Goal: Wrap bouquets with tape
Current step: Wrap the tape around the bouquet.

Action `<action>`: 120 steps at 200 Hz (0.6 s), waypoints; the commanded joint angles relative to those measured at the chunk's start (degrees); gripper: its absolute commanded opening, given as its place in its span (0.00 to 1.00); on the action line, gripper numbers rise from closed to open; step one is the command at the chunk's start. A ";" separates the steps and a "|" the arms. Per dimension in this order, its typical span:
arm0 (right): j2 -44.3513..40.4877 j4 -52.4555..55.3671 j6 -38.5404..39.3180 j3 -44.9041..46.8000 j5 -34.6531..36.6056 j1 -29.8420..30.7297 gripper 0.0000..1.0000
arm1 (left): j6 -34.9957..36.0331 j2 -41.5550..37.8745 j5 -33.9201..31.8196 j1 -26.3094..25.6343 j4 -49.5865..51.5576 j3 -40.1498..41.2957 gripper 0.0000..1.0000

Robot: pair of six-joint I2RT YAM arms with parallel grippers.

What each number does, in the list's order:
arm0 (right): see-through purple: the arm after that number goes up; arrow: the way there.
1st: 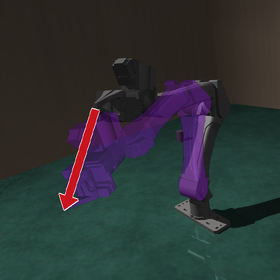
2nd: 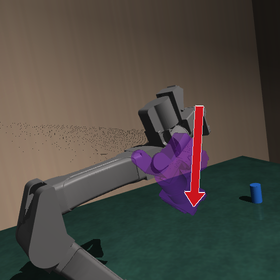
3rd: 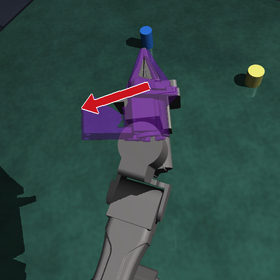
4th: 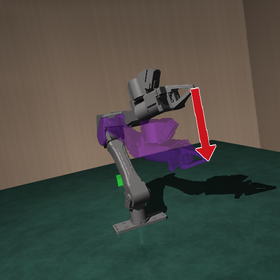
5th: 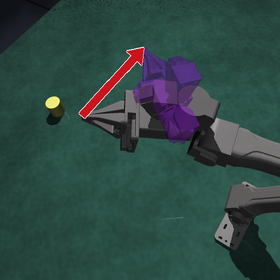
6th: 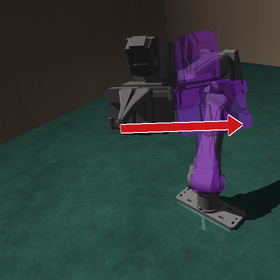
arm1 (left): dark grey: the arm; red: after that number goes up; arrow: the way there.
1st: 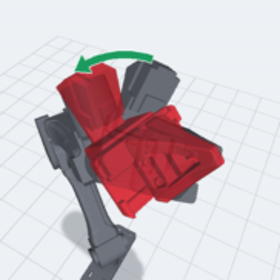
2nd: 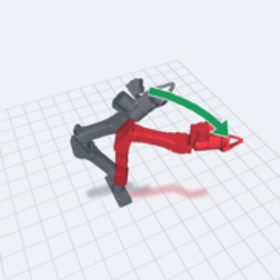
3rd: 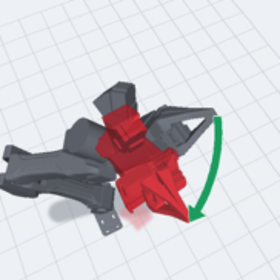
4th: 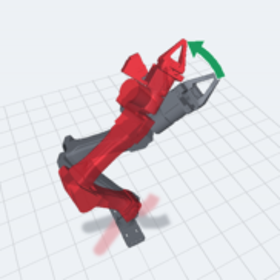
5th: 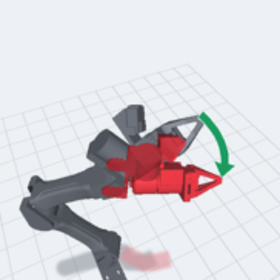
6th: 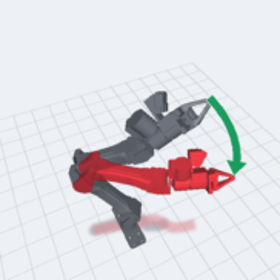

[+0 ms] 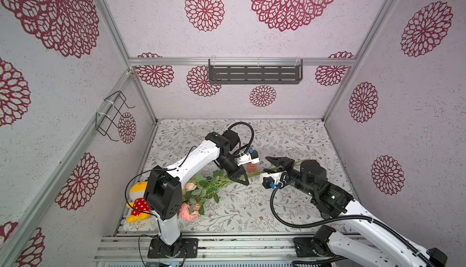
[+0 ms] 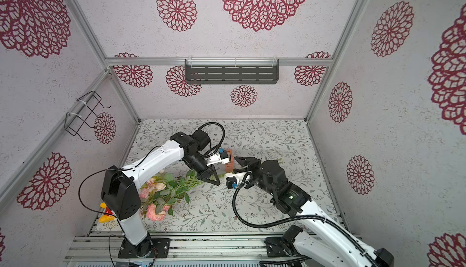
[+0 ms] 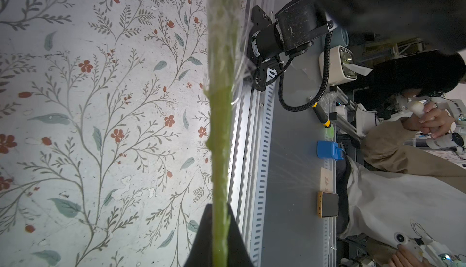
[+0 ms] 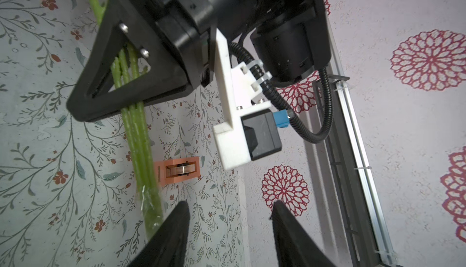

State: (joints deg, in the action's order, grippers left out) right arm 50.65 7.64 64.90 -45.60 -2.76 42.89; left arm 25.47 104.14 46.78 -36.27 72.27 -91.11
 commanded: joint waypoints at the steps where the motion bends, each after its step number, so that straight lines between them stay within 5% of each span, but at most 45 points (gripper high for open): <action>1: 0.68 4.52 -2.95 -2.82 1.30 -0.36 0.56 | 0.71 -0.78 0.50 0.04 0.63 0.26 0.00; 38: -9.27 6.36 -9.57 -1.95 3.03 0.20 0.54 | 1.02 -1.00 0.35 0.45 0.78 0.23 0.00; 67: -17.64 -0.46 -7.68 7.92 -5.68 2.30 0.53 | 1.16 -0.60 0.46 1.18 0.65 -0.13 0.00; 89: -13.48 1.34 -5.78 7.67 -7.66 3.23 0.46 | 1.33 0.58 0.24 1.55 2.14 -1.72 0.00; 120: -4.25 3.69 -3.91 4.51 -1.40 3.51 0.36 | 1.16 1.28 0.15 1.63 2.17 -2.22 0.00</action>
State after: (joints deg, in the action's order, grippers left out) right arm 41.01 10.59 59.64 -39.22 -7.29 46.06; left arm 26.15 104.53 46.35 -35.03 73.21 -91.70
